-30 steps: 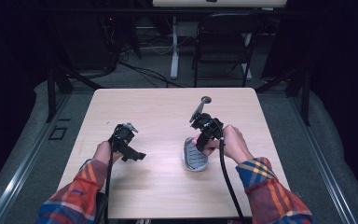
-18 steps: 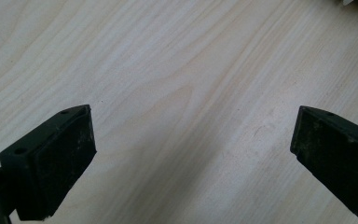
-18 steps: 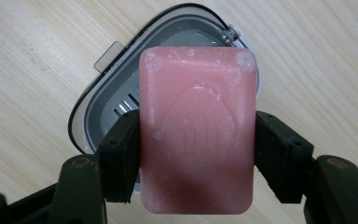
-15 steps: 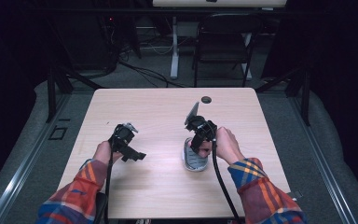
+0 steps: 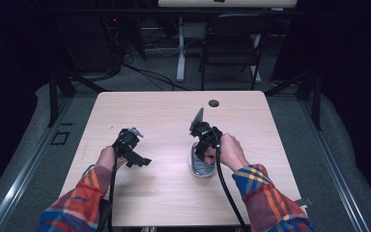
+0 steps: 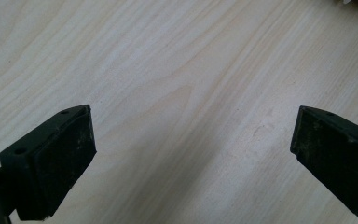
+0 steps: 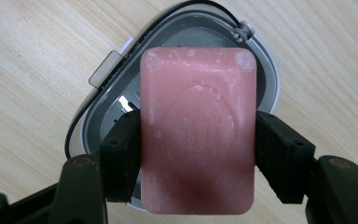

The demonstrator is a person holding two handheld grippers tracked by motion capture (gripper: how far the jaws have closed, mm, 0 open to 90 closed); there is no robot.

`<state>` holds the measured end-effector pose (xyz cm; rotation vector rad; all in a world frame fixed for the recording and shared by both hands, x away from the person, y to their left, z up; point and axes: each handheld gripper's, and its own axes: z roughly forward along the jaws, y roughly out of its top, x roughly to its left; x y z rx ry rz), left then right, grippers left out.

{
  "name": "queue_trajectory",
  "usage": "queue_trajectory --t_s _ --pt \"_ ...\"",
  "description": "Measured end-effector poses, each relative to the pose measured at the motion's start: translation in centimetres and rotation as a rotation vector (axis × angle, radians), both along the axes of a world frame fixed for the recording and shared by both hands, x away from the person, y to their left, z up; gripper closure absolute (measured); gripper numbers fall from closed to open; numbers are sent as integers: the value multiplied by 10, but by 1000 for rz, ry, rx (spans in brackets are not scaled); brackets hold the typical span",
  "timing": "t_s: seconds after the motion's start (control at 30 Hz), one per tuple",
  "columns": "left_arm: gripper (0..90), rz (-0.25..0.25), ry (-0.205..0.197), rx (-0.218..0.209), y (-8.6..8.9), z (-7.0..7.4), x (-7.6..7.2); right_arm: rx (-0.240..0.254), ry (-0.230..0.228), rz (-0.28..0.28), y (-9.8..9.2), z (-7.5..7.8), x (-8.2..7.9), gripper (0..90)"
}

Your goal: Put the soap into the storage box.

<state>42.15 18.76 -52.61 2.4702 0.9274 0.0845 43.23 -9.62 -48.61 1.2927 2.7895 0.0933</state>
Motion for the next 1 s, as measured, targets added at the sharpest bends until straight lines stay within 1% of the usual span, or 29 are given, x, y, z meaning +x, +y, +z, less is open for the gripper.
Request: queue_trajectory --t_s 0.17,0.2,0.23,0.27,0.3,0.33,0.37,0.4,0.43,0.47,0.5,0.6,0.63,0.67,0.7,0.73,0.8,0.83,0.87,1.0 --pt "0 -2 5 1 -1 -1 1 -8 7 -12 2 -2 1 368" --pt "0 -2 6 1 -1 -1 1 2 9 -23 2 -3 0 366" --pt "0 -1 6 -1 -2 -2 2 2 13 -22 2 -3 1 364" --pt "0 -2 8 3 -2 -2 2 27 2 -44 2 -4 -1 360" --pt "0 -3 9 2 -2 -2 3 12 7 -26 1 -2 0 362" --pt "0 -4 9 2 -3 -2 3 9 5 -23 1 -1 0 366" --pt "0 -5 11 4 -3 -3 3 13 10 -20 0 0 -1 364" --pt "0 -5 12 3 -3 -3 4 29 11 -24 0 1 -1 378" --pt "0 -6 14 6 -3 -3 4 31 16 -25 -1 2 -2 392" --pt "0 -6 14 4 -3 -3 4 22 37 -10 -2 4 -1 397" --pt "0 -6 14 5 -3 -3 4 47 27 -28 -2 2 -2 411" --pt "0 -1 14 4 -1 -3 3 63 32 -13 -4 5 -3 457" --pt "0 1 14 2 0 -3 3 65 40 -12 -4 6 -4 459" --pt "0 2 15 2 0 -3 3 76 29 -10 -4 7 -5 474" --pt "0 6 12 1 0 -4 2 74 33 -3 -4 8 -6 481" --pt "0 7 11 3 1 -3 2 68 27 11 -4 10 -7 480" --pt "0 4 13 2 2 -3 1 78 1 16 -5 13 -10 481" --pt "0 4 12 2 2 -3 1 74 0 25 -5 15 -11 481" --pt "0 6 13 3 2 -2 1 87 -12 28 -7 17 -13 476" --pt "0 0 6 0 0 -1 -1 107 -47 40 -11 24 -19 442"
